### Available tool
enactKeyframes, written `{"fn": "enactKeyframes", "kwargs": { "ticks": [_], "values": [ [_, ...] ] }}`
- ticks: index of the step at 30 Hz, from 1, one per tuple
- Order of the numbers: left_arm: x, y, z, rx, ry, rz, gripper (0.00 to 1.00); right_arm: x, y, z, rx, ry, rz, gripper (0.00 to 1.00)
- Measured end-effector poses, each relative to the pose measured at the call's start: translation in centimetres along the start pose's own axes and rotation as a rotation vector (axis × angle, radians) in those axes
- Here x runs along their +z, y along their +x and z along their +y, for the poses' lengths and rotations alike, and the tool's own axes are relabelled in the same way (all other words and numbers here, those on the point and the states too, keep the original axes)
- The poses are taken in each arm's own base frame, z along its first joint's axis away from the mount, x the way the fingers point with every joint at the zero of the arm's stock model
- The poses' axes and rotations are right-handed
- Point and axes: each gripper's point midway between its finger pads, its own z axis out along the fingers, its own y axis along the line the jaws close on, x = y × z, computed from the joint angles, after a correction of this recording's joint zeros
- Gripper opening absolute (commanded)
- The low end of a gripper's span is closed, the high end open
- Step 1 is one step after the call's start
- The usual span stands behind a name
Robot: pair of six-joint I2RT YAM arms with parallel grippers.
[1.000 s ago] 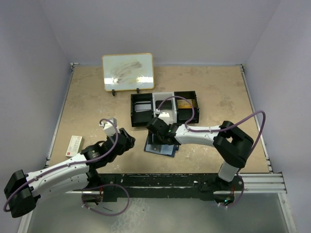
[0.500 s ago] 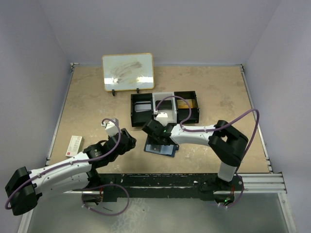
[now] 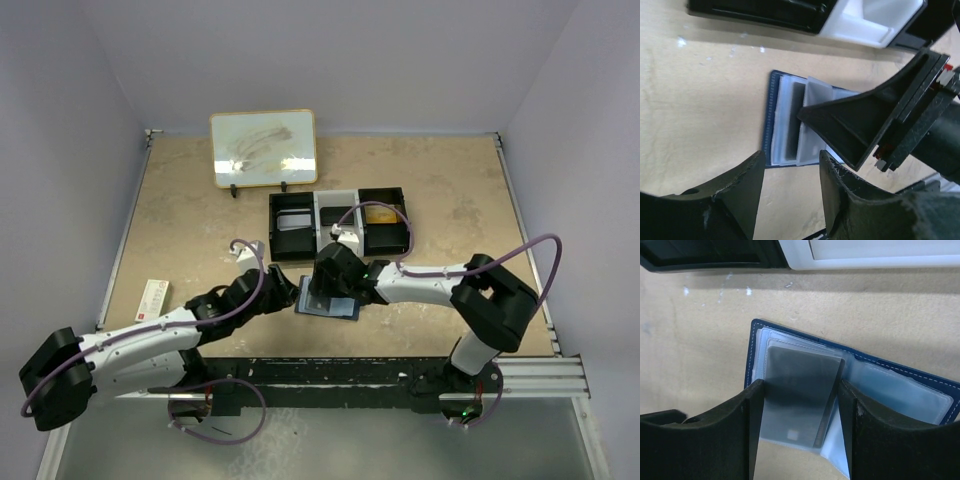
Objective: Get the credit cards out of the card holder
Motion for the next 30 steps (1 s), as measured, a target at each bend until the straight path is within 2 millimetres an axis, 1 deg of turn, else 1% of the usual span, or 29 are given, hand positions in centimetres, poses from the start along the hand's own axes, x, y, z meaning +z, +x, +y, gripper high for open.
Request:
{"fn": "enactKeyframes", "kwargs": {
  "ticks": [3, 9, 14, 16, 19, 21, 24, 28, 29, 30],
  "values": [
    [0.7, 1.2, -0.9, 0.008, 0.047, 0.047, 0.46, 0.0, -0.2, 0.4, 0.036, -0.072, 0.0, 0.54],
    [2.0, 3.6, -1.4, 0.021, 0.091, 0.138, 0.44, 0.0, -0.3, 1.0, 0.063, -0.145, 0.006, 0.54],
    [2.5, 4.0, -2.1, 0.026, 0.123, 0.15, 0.39, 0.0, -0.2, 1.3, 0.067, -0.166, 0.01, 0.54],
    [2.7, 4.1, -2.2, 0.029, 0.129, 0.152, 0.38, 0.0, -0.2, 1.3, 0.071, -0.169, 0.012, 0.54],
    [3.2, 4.4, -2.1, 0.03, 0.13, 0.156, 0.33, 0.1, -0.2, 1.3, 0.075, -0.172, 0.013, 0.54],
    [3.5, 4.6, -1.9, 0.029, 0.129, 0.156, 0.29, 0.1, -0.2, 1.4, 0.075, -0.176, 0.012, 0.54],
    [3.8, 4.8, -1.9, 0.022, 0.134, 0.154, 0.2, 0.1, -0.2, 1.4, 0.075, -0.179, 0.014, 0.54],
    [4.0, 4.9, -1.9, 0.018, 0.141, 0.15, 0.02, 0.0, -0.1, 1.5, 0.075, -0.182, 0.016, 0.58],
    [4.0, 4.9, -1.8, 0.019, 0.137, 0.152, 0.0, 0.0, -0.1, 1.5, 0.074, -0.183, 0.017, 0.6],
    [4.1, 5.0, -1.7, 0.021, 0.132, 0.153, 0.0, 0.0, -0.1, 1.5, 0.075, -0.184, 0.017, 0.62]
  ]
}}
